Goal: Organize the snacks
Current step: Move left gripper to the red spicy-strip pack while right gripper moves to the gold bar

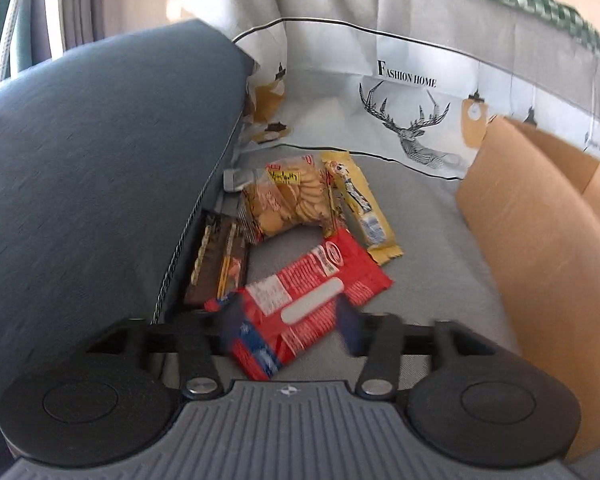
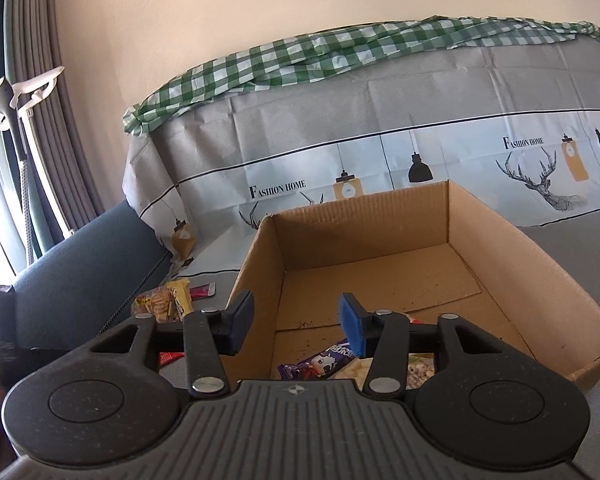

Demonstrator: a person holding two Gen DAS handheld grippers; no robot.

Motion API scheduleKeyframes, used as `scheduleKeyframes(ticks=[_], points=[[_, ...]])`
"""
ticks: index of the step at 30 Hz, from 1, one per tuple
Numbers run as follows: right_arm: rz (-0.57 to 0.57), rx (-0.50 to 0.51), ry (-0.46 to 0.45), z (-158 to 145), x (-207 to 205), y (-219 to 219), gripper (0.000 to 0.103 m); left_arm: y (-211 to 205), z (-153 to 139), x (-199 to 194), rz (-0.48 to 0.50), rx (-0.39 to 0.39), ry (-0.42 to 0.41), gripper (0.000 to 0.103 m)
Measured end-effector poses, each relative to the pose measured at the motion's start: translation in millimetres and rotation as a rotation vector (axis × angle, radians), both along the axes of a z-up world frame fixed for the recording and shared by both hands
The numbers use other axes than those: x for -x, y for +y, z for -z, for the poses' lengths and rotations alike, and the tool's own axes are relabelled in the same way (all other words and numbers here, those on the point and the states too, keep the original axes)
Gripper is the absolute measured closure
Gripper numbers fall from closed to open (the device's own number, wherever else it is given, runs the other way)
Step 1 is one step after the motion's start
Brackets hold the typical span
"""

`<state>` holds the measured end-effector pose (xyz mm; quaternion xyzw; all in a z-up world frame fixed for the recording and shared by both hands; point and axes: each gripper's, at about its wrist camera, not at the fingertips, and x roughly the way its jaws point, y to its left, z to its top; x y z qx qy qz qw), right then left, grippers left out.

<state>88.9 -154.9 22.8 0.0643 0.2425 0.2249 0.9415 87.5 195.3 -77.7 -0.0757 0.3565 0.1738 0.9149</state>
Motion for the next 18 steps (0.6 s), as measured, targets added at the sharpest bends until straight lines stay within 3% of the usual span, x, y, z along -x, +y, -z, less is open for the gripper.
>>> scheduleKeyframes(ticks=[3, 5, 8, 13, 16, 18], points=[[-0.010, 0.019, 0.003, 1, -2, 4, 0.051, -12, 6, -11, 0.046, -0.097, -0.007, 0.017], [-0.021, 0.035, 0.004, 3, -2, 8, 0.051, -19, 12, -19, 0.085, -0.136, 0.004, 0.012], [-0.035, 0.063, 0.001, 4, -2, 14, 0.051, -20, 22, -29, 0.104, -0.158, 0.014, 0.011], [-0.049, 0.099, 0.008, 7, -5, 20, 0.050, -6, 37, -41, 0.086, -0.093, 0.065, 0.011], [-0.044, 0.113, 0.016, 8, -8, 24, 0.050, -7, 36, -38, 0.119, -0.067, 0.061, 0.026], [-0.044, 0.121, 0.022, 9, -9, 26, 0.050, -9, 33, -36, 0.135, -0.050, 0.061, 0.044]])
